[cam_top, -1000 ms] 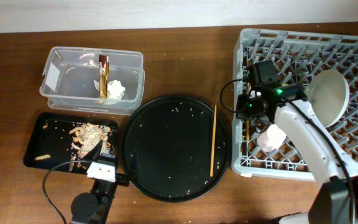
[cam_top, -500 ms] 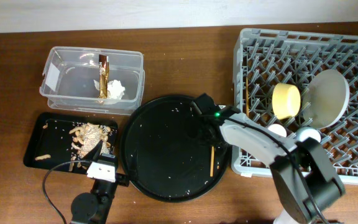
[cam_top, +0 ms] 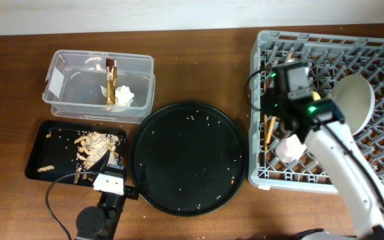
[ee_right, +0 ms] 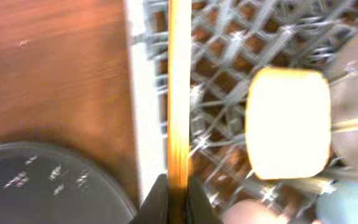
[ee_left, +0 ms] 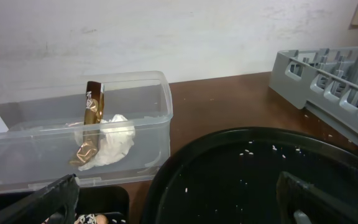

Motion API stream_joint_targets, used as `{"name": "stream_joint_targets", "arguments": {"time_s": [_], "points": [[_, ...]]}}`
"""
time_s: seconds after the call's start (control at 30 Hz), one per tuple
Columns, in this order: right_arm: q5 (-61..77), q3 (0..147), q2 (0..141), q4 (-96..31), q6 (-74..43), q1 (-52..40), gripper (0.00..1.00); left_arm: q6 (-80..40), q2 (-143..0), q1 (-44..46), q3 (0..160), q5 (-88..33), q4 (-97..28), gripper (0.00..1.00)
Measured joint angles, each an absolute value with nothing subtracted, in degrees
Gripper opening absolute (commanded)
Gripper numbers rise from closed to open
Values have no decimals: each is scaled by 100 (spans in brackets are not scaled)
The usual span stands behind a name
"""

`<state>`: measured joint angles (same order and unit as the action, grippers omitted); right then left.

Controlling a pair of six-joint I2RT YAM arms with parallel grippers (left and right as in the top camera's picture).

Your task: Sort waste into correct bins and load items into the dishwasher rack

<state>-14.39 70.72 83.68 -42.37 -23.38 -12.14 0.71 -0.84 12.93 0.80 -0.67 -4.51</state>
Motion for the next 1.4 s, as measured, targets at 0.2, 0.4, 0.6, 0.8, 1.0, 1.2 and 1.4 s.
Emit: {"name": "stream_joint_targets", "arguments": {"time_s": [0.2,0.4,0.6,0.8,1.0,1.2,1.4], "points": [[-864,7030,9382,-3935,-1535,-923,61,71,-84,1293,80,-69,-451,100],[84,7894,8147,-5841,-1413,-1098,92,71,-84,1293,80,-67,-451,100],[982,8145,5896,-6692,-1372,-2596,98,71,-80,1293,80,-69,-451,100],[290,8143,5087,-7360,-1361,-2781,98,71,-80,1293,80,-69,-451,100],[3,7131,3452,-5498,-126,-1997,98,71,-80,1293,80,-69,-451,100],[589,3739,1308,-4392,196,-624,98,71,-78,1293,80,-69,-449,100],[685,919,86,-1815,220,-554,98,71,-69,1293,80,-69,-454,100]]}}
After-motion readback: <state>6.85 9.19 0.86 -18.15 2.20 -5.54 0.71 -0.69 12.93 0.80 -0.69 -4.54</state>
